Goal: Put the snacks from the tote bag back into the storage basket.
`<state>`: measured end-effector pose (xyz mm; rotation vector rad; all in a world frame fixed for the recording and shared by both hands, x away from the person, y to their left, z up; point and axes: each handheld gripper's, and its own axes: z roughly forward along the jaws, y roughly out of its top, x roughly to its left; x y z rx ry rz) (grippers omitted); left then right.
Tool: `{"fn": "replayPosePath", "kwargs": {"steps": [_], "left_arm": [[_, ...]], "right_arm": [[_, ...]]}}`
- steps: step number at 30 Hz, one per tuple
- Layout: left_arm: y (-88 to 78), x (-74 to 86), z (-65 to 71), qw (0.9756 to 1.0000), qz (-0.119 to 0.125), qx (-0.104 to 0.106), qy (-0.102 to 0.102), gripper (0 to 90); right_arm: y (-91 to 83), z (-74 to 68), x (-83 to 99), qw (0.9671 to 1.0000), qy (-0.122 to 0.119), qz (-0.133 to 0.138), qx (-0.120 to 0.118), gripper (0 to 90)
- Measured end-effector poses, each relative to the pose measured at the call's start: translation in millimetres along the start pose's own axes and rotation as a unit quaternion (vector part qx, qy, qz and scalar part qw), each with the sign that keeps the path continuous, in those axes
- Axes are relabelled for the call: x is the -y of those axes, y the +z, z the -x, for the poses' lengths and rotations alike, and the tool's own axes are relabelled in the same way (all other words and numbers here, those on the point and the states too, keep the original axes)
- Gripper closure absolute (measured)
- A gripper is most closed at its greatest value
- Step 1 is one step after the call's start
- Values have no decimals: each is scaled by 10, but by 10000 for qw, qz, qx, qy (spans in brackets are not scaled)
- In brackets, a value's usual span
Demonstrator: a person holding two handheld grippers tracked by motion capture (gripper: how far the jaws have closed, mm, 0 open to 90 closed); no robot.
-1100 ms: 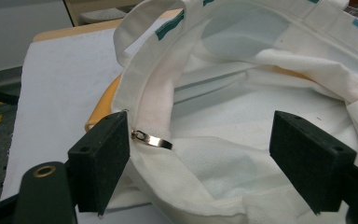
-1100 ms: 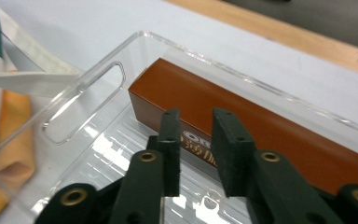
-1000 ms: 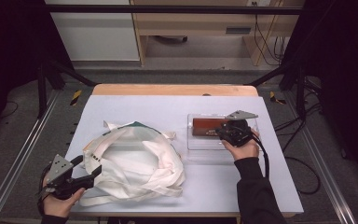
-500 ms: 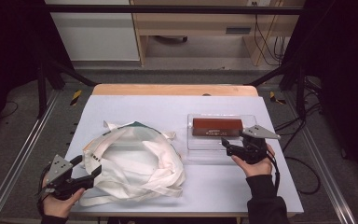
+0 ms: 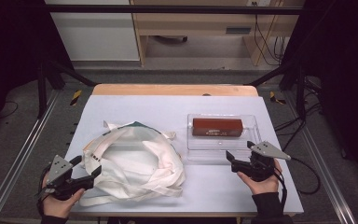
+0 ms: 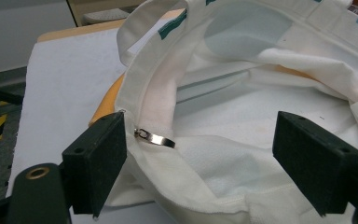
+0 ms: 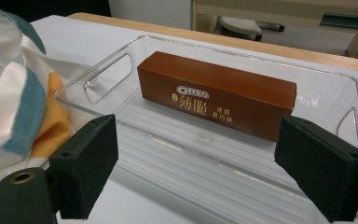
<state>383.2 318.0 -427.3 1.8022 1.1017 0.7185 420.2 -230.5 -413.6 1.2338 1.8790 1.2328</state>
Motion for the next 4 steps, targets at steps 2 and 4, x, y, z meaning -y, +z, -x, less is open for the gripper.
{"fn": "replayPosePath", "kwargs": {"steps": [2,4], "left_arm": [[2,3,2,10000,1,2,-5,174],[4,6,2,10000,1,-6,1,174]], "right_arm": [[-40,5,40,10000,-5,0,-11,131],[-51,7,54,10000,10,7,-12,129]]}}
